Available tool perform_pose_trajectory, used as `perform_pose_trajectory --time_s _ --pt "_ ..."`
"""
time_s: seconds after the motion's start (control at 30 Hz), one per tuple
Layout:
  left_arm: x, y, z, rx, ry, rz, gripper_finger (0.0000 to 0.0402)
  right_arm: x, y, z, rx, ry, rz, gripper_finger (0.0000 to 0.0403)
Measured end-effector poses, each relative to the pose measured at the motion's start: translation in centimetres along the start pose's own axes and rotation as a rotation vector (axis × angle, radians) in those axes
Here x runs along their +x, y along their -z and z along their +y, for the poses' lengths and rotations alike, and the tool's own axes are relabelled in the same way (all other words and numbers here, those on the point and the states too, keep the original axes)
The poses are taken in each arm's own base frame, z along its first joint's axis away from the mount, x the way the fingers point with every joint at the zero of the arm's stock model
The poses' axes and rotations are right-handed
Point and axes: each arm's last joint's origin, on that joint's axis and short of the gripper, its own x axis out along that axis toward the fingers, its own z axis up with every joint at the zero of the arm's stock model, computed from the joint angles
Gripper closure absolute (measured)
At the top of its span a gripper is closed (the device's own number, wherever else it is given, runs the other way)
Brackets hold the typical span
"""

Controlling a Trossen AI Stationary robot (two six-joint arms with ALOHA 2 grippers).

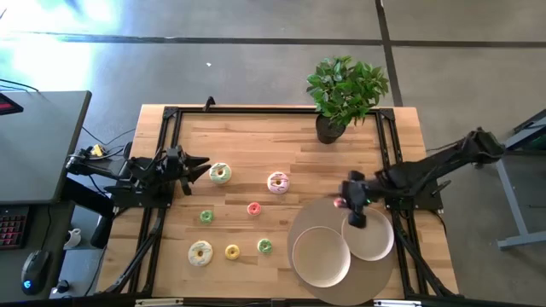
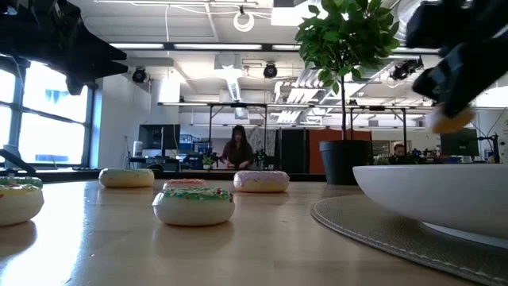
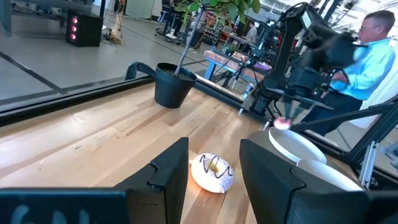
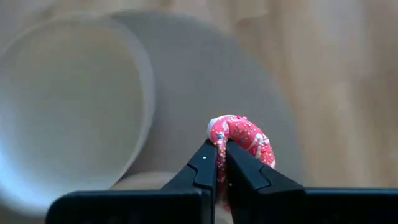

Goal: Pick & Place donuts
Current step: Put the top small pink donut into the right white plate

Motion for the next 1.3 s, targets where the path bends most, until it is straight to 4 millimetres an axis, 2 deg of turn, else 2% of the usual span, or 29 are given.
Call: perform_pose_trajectory --time_s 0.27,0.43,0.63,1.0,1.3 --pt "0.0 0.0 0.0 -0.001 -0.002 -0.001 0.0259 -0.4 2.7 2.6 0.043 -0.06 0.128 0.0396" --pt "0.0 0.0 0.0 -0.001 -0.002 -0.001 0.0259 0.2 4.1 3.6 0.137 -0.039 0.246 0.0387" --pt "0.0 0.0 0.0 -0.001 -0.002 -0.002 0.0259 1.6 5.2 4.5 0.155 0.005 0.346 0.0396" --pt "0.0 0.0 0.0 -0.001 -0.001 -0.001 0.0259 4.3 6.3 4.5 0.155 0.169 0.466 0.0338" --pt "0.0 0.0 0.0 -0.02 -0.001 -0.001 0.0259 3.9 6.1 4.7 0.168 0.132 0.498 0.028"
